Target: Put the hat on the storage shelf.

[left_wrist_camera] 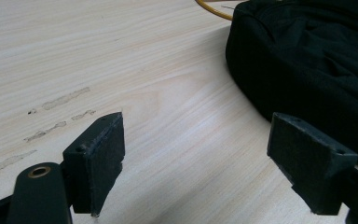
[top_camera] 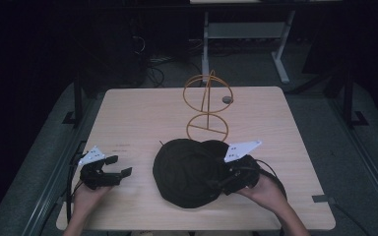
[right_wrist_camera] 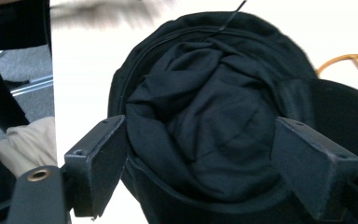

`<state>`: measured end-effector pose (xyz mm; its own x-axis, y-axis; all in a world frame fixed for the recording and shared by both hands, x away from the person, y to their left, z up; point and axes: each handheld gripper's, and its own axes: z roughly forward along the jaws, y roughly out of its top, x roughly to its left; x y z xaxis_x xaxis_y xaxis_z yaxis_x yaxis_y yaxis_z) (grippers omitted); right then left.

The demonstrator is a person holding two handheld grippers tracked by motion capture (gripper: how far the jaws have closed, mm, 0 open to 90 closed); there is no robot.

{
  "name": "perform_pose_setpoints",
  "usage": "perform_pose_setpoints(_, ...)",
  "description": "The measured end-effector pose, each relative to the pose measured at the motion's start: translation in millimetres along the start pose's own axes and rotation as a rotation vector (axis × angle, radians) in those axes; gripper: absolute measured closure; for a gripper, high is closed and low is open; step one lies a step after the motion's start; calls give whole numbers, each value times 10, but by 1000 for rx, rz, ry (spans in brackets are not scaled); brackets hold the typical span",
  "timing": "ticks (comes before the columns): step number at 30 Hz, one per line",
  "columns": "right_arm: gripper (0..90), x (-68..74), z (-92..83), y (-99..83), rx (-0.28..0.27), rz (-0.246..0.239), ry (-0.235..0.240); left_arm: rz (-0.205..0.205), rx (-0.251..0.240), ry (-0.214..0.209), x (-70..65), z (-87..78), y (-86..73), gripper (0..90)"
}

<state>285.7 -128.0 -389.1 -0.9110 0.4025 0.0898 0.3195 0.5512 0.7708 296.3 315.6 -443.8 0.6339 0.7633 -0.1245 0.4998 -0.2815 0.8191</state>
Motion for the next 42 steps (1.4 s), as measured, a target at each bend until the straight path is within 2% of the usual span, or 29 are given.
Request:
perform_pose_setpoints(12,234,195,283,41,52,-42,45,7,11,0,-4,5,0,186)
perform_pose_setpoints(17,263,251,394,29,88,-54,70,3,-1,-8,-14,11,4,185)
perform_pose_setpoints(25,347,342,572,-19,138,-70,100,12,7,-5,-18,17,4,185)
perform_pose_setpoints(30,417,386,665,-23,176,-116,88,17,8,-6,-21,18,6,185)
perform_pose_setpoints(32,444,397,706,-28,195,-121,78,13,9,-10,-28,25,3,185)
perform_pose_setpoints(36,516,410,744,-38,199,-126,53,17,13,-14,-34,33,4,185)
perform_pose_setpoints(42,561,418,793,-40,220,-135,54,18,16,-17,-43,42,4,185)
